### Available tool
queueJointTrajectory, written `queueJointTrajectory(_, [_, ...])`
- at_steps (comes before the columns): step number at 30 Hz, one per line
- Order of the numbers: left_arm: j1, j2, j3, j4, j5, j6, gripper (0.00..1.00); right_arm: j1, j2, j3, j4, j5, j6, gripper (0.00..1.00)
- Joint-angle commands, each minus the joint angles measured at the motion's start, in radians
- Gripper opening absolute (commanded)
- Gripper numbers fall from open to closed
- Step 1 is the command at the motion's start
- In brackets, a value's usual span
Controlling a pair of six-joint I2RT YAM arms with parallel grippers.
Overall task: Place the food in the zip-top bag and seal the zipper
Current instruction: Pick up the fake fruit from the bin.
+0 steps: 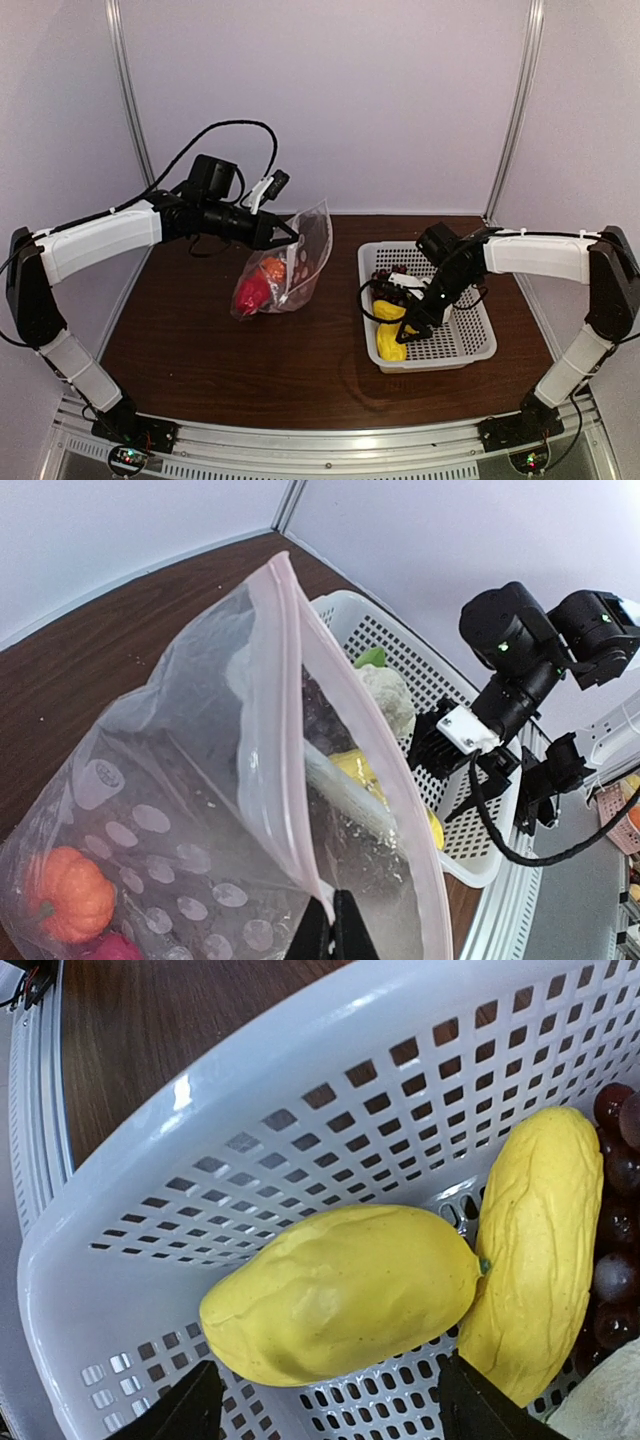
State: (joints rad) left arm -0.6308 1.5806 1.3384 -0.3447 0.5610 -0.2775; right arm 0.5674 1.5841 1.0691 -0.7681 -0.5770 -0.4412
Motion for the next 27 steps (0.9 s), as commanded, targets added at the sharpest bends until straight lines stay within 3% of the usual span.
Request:
queueJointTrajectory(1, [0.008, -0.020, -0.016, 0.063, -0.011, -0.019, 0.00, 0.006, 0.058, 0.029, 0.000, -0.042, 0.050, 0.74])
queueJointTrajectory(7, [0.008, -0.025, -0.015, 0.056, -0.029, -0.013, 0.00, 0.009, 0.132, 0.062, -0.006, -0.087, 0.085, 0.72])
queueJointTrajectory(14, [0.010, -0.022, -0.015, 0.051, -0.034, -0.011, 0.00, 0.009, 0.202, 0.093, 0.003, -0.085, 0.118, 0.77])
queueJointTrajectory(27, [0.017, -0.018, -0.014, 0.047, -0.033, -0.009, 0.00, 0.009, 0.110, 0.063, 0.001, -0.019, 0.109, 0.55])
